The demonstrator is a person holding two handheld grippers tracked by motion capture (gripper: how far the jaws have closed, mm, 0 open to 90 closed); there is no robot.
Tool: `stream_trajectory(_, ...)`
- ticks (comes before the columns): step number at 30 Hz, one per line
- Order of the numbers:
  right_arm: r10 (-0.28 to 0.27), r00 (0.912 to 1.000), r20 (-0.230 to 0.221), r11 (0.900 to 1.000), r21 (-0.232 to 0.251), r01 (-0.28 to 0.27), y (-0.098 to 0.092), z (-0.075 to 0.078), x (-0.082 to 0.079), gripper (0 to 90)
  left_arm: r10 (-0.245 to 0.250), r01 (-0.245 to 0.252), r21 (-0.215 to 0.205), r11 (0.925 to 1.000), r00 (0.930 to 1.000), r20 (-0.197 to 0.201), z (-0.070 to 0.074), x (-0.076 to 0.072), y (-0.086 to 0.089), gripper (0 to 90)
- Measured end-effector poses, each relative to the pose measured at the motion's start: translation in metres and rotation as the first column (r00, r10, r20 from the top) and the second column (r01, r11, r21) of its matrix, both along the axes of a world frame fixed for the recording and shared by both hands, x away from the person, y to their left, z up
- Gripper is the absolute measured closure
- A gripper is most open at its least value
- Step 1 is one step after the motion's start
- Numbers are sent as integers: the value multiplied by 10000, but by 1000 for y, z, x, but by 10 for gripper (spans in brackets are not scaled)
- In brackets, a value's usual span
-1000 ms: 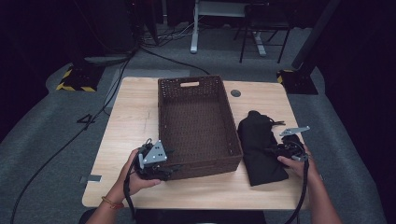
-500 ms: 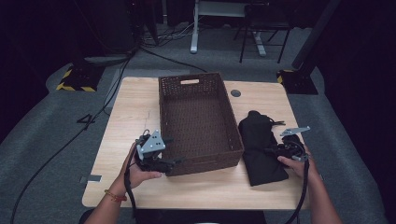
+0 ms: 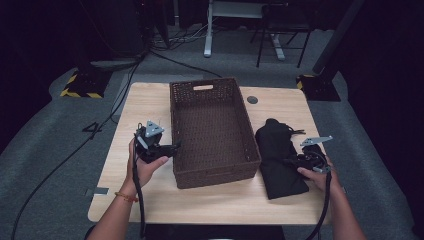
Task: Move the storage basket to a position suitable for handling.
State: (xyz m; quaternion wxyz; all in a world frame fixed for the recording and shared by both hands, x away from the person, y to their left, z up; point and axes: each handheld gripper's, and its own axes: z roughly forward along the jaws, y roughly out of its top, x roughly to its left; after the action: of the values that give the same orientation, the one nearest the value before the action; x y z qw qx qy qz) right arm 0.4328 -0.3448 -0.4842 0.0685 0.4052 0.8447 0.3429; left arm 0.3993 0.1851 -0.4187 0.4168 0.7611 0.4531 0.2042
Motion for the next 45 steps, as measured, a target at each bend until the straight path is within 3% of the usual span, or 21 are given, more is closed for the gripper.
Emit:
stream_trajectory(1,7,10000,37,10000,22,-7,0,0,0,666,-100,99,-109,9999,9999,-54,-1,2,-1,209)
stream_trajectory(5,37,9999,127,9998,178,-40,-2,-1,-2,694,-419,429,247,9988,9984,-383,-7,14,-7,267)
stream_trajectory(7,79,9999,120,9997,219,-82,-2,-1,-3,705,-838,836,-53,9965,9943,-658,-10,20,-9,284)
stream_trajectory(12,146,9998,130,9999,11,-147,0,2,-5,691,-992,1008,209,9947,9928,-678,-10,29,-12,290)
stream_trajectory(14,52,9999,155,9997,-255,-48,3,4,-5,569,-1072,1095,309,9935,9920,-670,-9,32,-12,291)
stream_trajectory(16,-477,9988,132,9975,-515,483,4,7,-3,362,-1114,1138,338,9929,9915,-668,-9,33,-13,290)
stream_trajectory(19,-527,9986,-31,9975,-465,525,7,10,-3,193,-1191,1211,285,9922,9908,-644,-10,33,-12,285)
stream_trajectory(22,-702,9974,-159,9947,-770,688,15,5,-1,152,-1210,1225,214,9922,9906,-633,-10,33,-12,282)
stream_trajectory(29,-803,9961,-373,9938,-804,771,28,-3,3,1,-1235,1248,174,9920,9904,-625,-11,33,-12,281)
stream_trajectory(33,-453,9987,-246,9952,-878,430,34,-5,3,1,-1249,1260,128,9920,9902,-624,-11,33,-12,281)
stream_trajectory(36,-419,9988,-241,9918,-1221,386,42,-4,2,28,-1245,1255,113,9920,9903,-611,-11,33,-12,280)
stream_trajectory(37,-382,9988,-290,9917,-1242,343,43,-2,1,67,-1244,1251,91,9921,9904,-604,-11,33,-12,281)
stream_trajectory(39,-24,9993,-376,9945,-1051,-15,47,2,-1,267,-1248,1255,71,9921,9904,-598,-12,33,-12,280)
stream_trajectory(42,400,9979,-512,9974,-584,-430,48,4,-4,476,-1292,1302,128,9914,9899,-591,-12,34,-12,281)
stream_trajectory(45,683,9957,-619,9975,-128,-693,47,3,-5,582,-1338,1351,190,9907,9894,-561,-12,36,-13,284)
